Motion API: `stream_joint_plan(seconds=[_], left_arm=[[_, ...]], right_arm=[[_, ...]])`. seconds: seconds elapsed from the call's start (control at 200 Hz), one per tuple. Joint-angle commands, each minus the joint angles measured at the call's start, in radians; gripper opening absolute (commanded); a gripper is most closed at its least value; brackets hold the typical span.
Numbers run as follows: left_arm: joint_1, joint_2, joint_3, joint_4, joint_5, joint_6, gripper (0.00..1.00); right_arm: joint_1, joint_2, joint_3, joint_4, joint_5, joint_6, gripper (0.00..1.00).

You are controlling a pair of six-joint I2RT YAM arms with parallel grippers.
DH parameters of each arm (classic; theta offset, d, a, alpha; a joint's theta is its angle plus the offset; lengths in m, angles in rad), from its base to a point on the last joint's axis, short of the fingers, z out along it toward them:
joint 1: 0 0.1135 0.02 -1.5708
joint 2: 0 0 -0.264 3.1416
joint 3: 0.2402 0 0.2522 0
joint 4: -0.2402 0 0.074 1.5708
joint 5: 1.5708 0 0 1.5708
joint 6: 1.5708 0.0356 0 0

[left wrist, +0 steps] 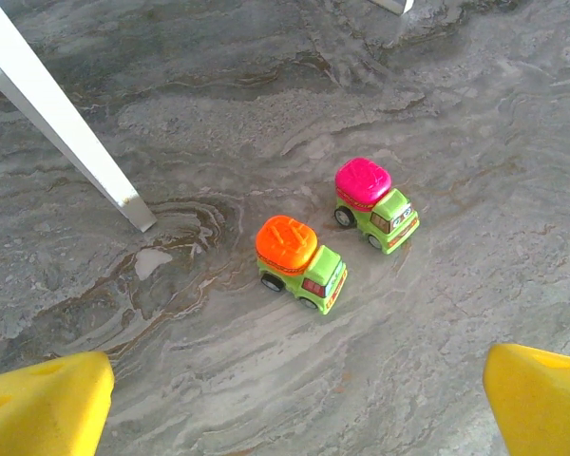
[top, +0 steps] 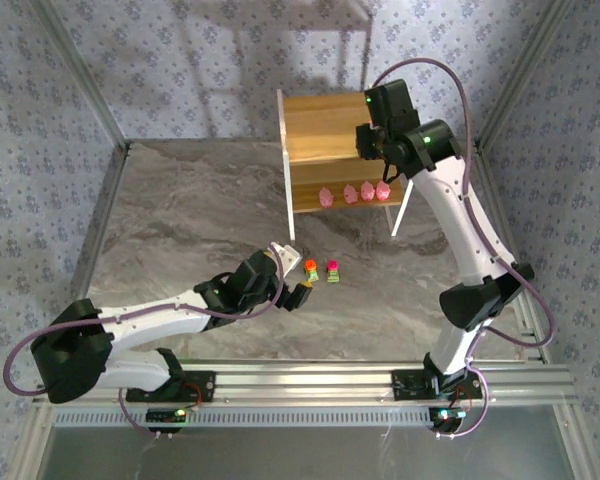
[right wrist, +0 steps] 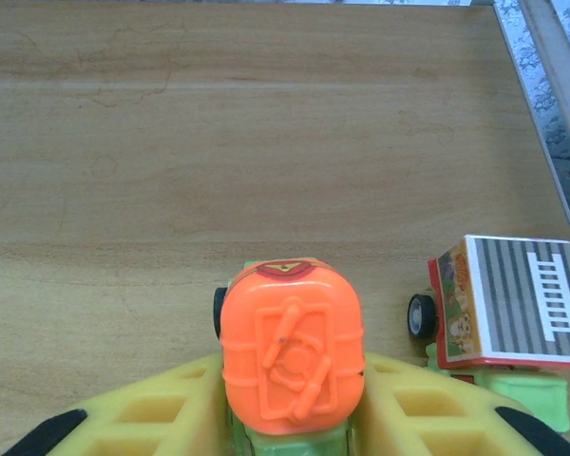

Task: Place and organize the plastic toys onto the shelf

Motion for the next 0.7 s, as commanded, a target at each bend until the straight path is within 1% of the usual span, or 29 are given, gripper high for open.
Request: stream_joint_plan(seconds=[0.0, 0.7], left_arm=[[-0.008, -0.021, 0.035, 0.001, -0.012, 0.015, 1.0], [-0.008, -0.025, 0.037, -0.003, -0.014, 0.015, 1.0]], right_arm=[[-0.007, 0.015, 0.013, -0.013, -0.011, -0.016, 0.36], [-0.009, 0.018, -0.014, -0.008, -0.007, -0.011, 0.38]])
